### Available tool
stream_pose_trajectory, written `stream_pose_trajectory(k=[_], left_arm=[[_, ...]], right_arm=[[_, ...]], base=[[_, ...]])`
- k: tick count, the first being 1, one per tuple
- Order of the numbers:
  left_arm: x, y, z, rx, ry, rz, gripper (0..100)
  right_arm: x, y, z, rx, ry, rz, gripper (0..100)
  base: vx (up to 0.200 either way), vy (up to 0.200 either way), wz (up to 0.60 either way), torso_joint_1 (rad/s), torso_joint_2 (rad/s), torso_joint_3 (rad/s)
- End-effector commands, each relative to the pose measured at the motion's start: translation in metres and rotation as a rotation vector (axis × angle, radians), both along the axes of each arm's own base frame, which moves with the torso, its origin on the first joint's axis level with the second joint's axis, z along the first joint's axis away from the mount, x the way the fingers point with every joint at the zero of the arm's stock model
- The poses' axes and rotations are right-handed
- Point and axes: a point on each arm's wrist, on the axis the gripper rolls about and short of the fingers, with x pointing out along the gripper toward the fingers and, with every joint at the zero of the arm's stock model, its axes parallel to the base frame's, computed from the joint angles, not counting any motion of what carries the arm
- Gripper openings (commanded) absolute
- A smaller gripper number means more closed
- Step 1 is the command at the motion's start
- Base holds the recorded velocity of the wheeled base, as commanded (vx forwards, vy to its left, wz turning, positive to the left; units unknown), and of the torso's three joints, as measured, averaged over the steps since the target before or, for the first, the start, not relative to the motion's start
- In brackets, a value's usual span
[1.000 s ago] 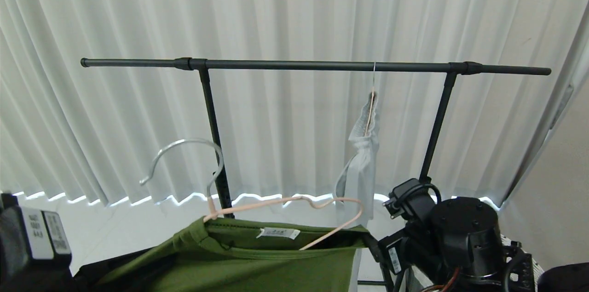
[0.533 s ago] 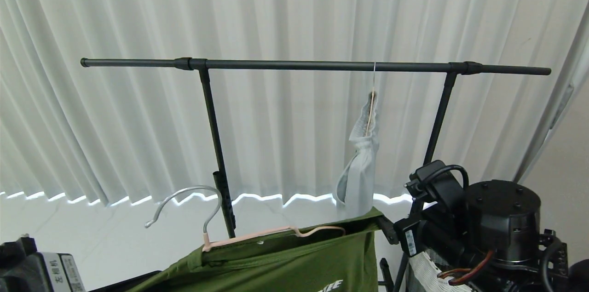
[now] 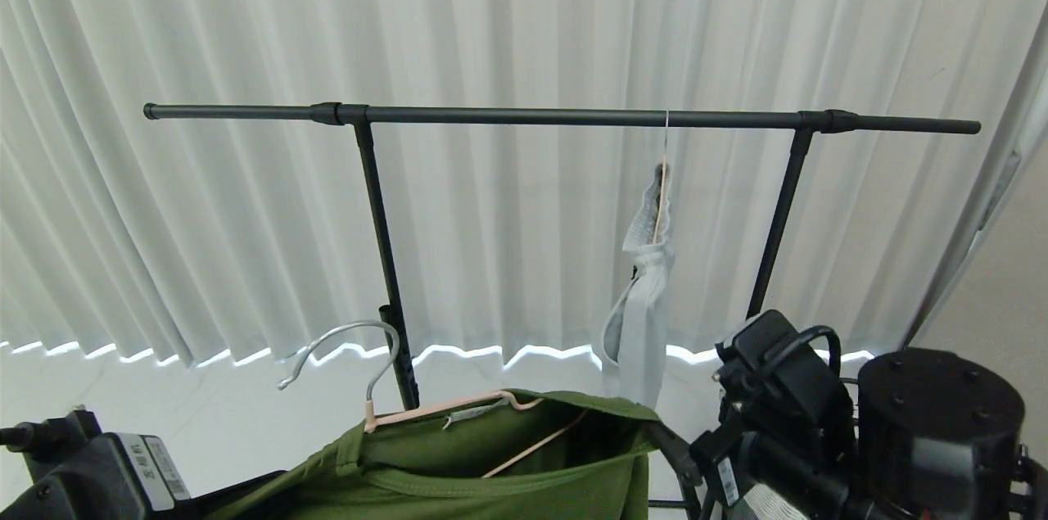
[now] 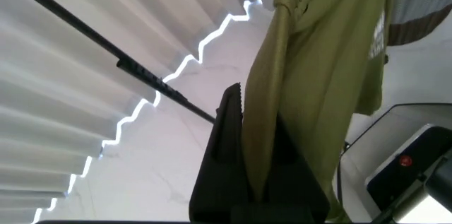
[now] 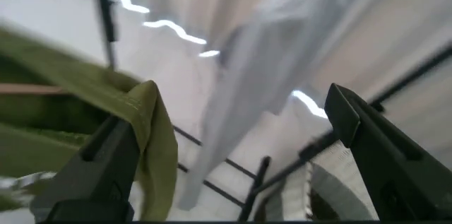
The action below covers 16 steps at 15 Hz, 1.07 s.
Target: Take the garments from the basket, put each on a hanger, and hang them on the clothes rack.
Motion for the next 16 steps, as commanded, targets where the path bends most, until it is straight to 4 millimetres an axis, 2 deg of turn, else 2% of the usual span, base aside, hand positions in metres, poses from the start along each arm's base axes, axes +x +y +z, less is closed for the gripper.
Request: stream_pose_trajectory(k=[1, 3, 6, 11, 16], left_arm=[[0.002, 0.0, 0.0, -0.002, 0.001, 0.015, 0], [0.002, -0.001, 0.002, -0.028, -0.016, 0.004, 0], [0.001, -0.002, 0.004, -0.056, -0.005, -0.064, 0], [-0.007, -0.008, 0.003, -0.056, 0.006, -0.221, 0], [-0.014, -0.013, 0.004, -0.055, 0.003, -0.314, 0]], right_arm=[[-0.029, 0.002, 0.0, 0.008, 0.013, 0.156, 100], [-0.037, 0.001, 0.005, 0.017, 0.005, 0.245, 100], [-0.037, 0.004, 0.011, 0.009, 0.004, 0.331, 100], [-0.03, 0.032, 0.042, -0.062, 0.061, 0.594, 100], [-0.019, 0.055, 0.029, -0.164, 0.08, 0.755, 100]], base=[[0.0, 0.0, 0.0, 0.0, 0.0, 0.0], [0.0, 0.0, 0.0, 0.0, 0.0, 0.0], [0.0, 0.0, 0.0, 0.0, 0.0, 0.0], [0.0, 0.0, 0.0, 0.0, 0.0, 0.0], [0.0, 0.0, 0.0, 0.0, 0.0, 0.0]])
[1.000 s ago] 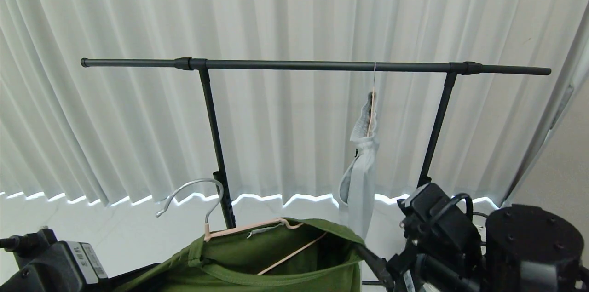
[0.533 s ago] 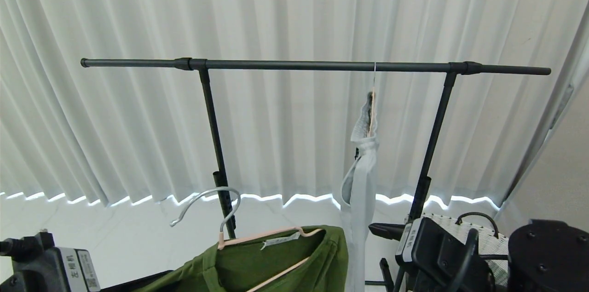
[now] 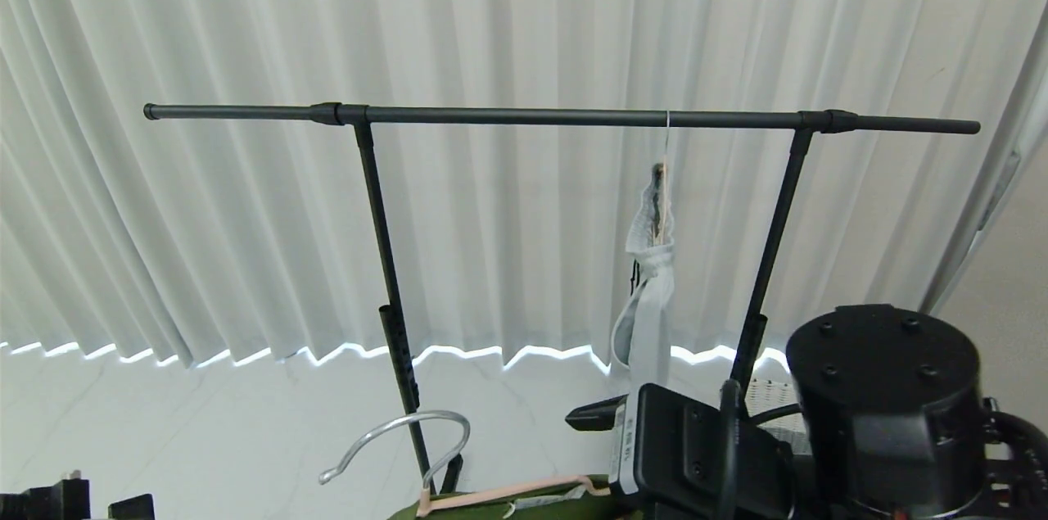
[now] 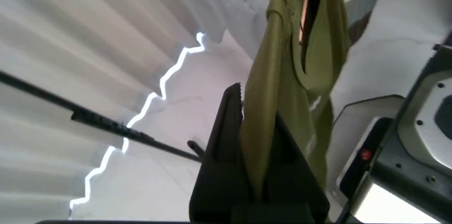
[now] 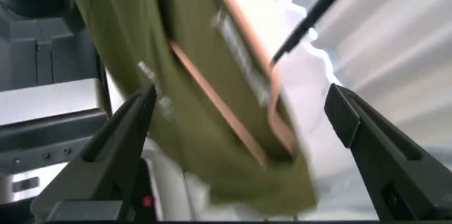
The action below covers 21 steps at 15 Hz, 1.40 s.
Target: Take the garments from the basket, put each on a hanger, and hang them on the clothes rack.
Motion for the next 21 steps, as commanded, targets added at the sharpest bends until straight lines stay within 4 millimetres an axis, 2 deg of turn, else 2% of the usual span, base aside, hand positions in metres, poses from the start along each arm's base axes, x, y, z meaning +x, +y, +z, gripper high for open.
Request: stream_pose_trajectory(k=[1, 8, 14, 15, 21], left_arm=[[-0.001, -0.001, 0.0, -0.002, -0.002, -0.014, 0], [-0.004, -0.002, 0.001, -0.005, -0.005, -0.042, 0], [-0.004, -0.001, 0.001, -0.008, -0.007, -0.049, 0], [-0.004, -0.001, 0.001, -0.008, -0.007, -0.049, 0], [-0.005, -0.001, 0.002, -0.011, -0.008, -0.049, 0]], right_arm=[[0.006, 0.014, -0.011, -0.043, 0.013, 0.021, 100], [0.01, 0.023, -0.021, -0.101, -0.007, 0.071, 100], [0.009, 0.023, -0.021, -0.099, -0.002, 0.084, 100], [0.009, 0.023, -0.021, -0.1, -0.002, 0.085, 0], [0.009, 0.024, -0.022, -0.099, -0.004, 0.085, 0]], base=[[0.0, 0.0, 0.0, 0.0, 0.0, 0.0], [0.0, 0.0, 0.0, 0.0, 0.0, 0.0], [0.0, 0.0, 0.0, 0.0, 0.0, 0.0], [0.0, 0.0, 0.0, 0.0, 0.0, 0.0], [0.0, 0.0, 0.0, 0.0, 0.0, 0.0]])
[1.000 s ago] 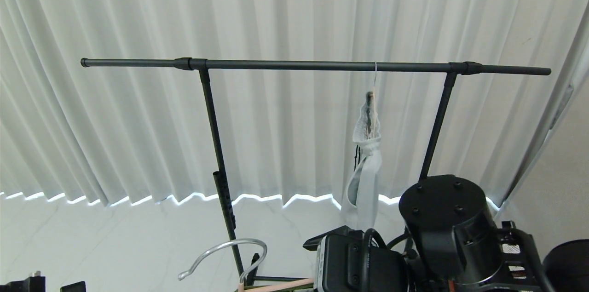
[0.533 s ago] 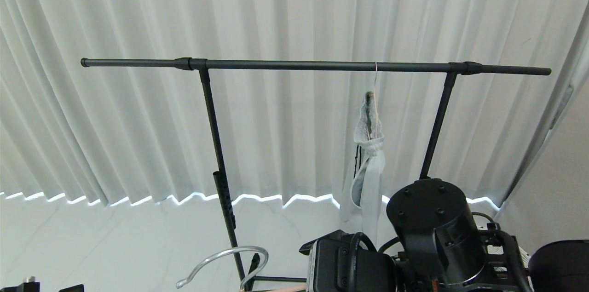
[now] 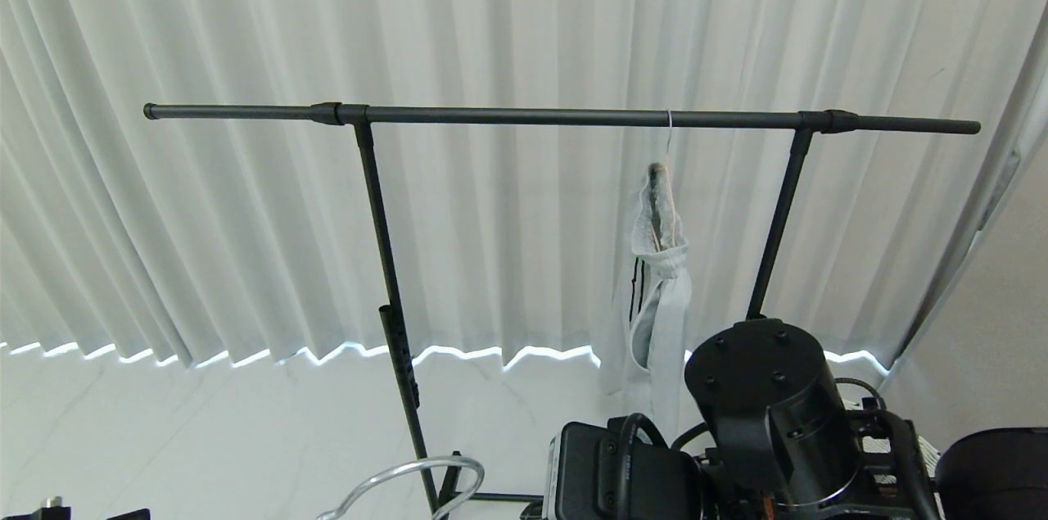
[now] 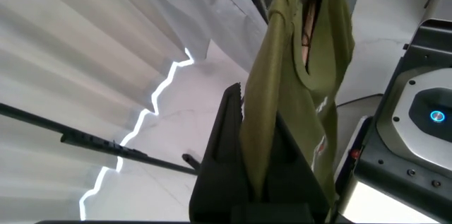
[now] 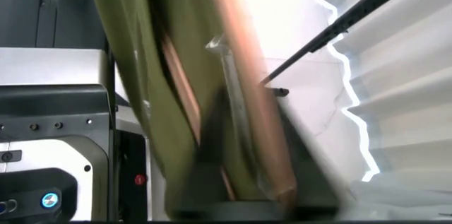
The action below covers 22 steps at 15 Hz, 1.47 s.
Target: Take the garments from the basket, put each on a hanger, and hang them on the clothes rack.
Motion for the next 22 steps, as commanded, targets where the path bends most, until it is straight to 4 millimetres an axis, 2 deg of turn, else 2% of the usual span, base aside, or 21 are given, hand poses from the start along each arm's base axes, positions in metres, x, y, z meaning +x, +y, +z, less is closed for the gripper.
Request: stream_pose_trajectory(k=[1, 3, 4, 9, 17, 22], left_arm=[[0.0, 0.0, 0.0, -0.002, -0.001, 0.002, 0], [0.0, 0.0, 0.0, 0.001, -0.003, 0.004, 0], [0.0, 0.0, 0.0, 0.003, -0.003, 0.006, 100], [0.003, 0.002, 0.0, 0.002, -0.003, 0.046, 100], [0.016, 0.008, 0.0, -0.017, -0.013, 0.201, 100], [0.025, 0.01, -0.016, 0.057, 0.038, 0.277, 100]], right_arm=[[0.0, 0.0, 0.0, -0.001, 0.0, 0.002, 0], [0.0, 0.0, 0.001, 0.003, -0.003, 0.0, 0], [0.0, 0.0, 0.001, 0.004, -0.003, 0.0, 0], [-0.004, -0.018, 0.019, 0.037, -0.027, -0.015, 0], [0.004, -0.107, 0.047, 0.039, -0.039, -0.246, 0], [-0.003, -0.124, 0.057, 0.075, -0.045, -0.28, 0]], base=[[0.0, 0.0, 0.0, 0.0, 0.0, 0.0], [0.0, 0.0, 0.0, 0.0, 0.0, 0.0], [0.0, 0.0, 0.0, 0.0, 0.0, 0.0], [0.0, 0.0, 0.0, 0.0, 0.0, 0.0], [0.0, 0.0, 0.0, 0.0, 0.0, 0.0], [0.0, 0.0, 0.0, 0.0, 0.0, 0.0]])
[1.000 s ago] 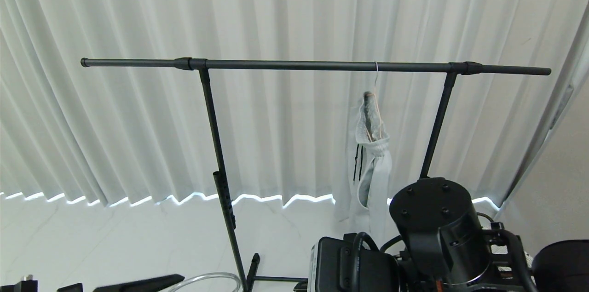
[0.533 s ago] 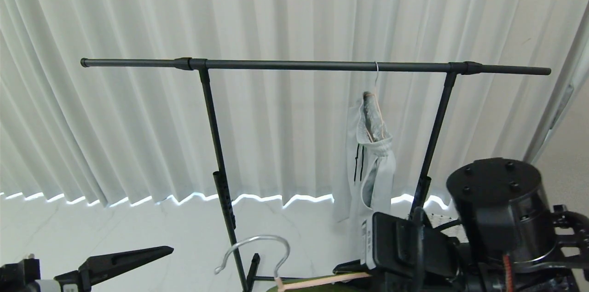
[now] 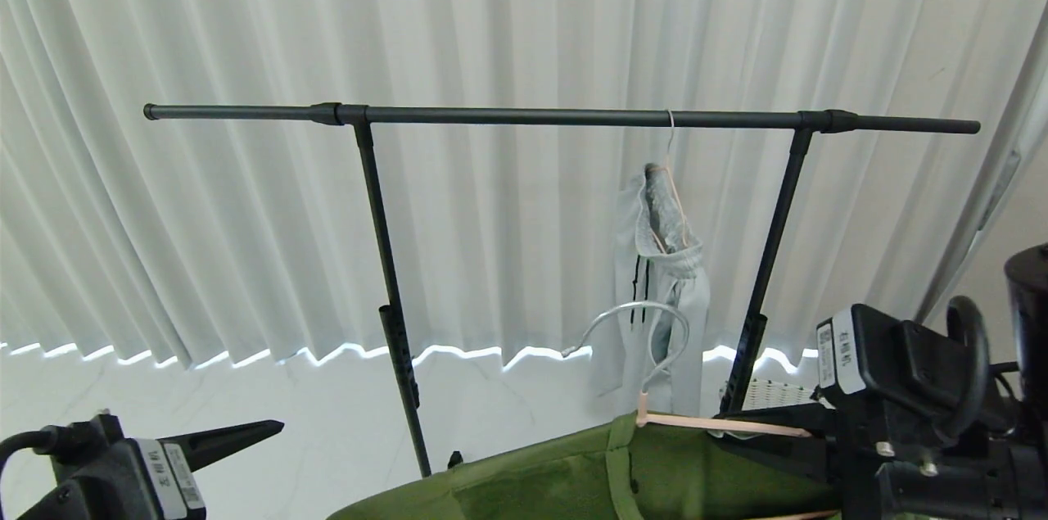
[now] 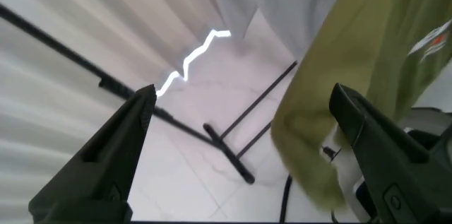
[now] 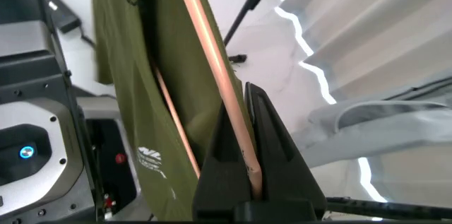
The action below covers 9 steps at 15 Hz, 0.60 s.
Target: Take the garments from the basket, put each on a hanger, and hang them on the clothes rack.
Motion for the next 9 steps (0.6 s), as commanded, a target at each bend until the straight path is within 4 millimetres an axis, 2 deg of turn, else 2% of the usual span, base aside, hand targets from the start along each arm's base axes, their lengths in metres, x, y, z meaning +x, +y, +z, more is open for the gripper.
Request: stream_pose_trajectory(k=[1, 4, 9], left_arm=[[0.0047, -0.0028, -0.0074, 0.038, 0.036, 0.016, 100], [0.0108, -0.0031, -0.0171, 0.11, 0.055, 0.103, 100], [0.0103, -0.0031, -0.0166, 0.103, 0.055, 0.101, 100]], right_arm=[[-0.0044, -0.0067, 0.0048, 0.025, -0.012, -0.008, 0], [-0.0061, -0.0081, 0.0072, 0.034, -0.02, -0.005, 0], [-0.0065, -0.0081, 0.0076, 0.037, -0.021, -0.002, 0]], base=[[0.0, 0.0, 0.0, 0.0, 0.0, 0.0], [0.0, 0.0, 0.0, 0.0, 0.0, 0.0], [0.0, 0.0, 0.0, 0.0, 0.0, 0.0]])
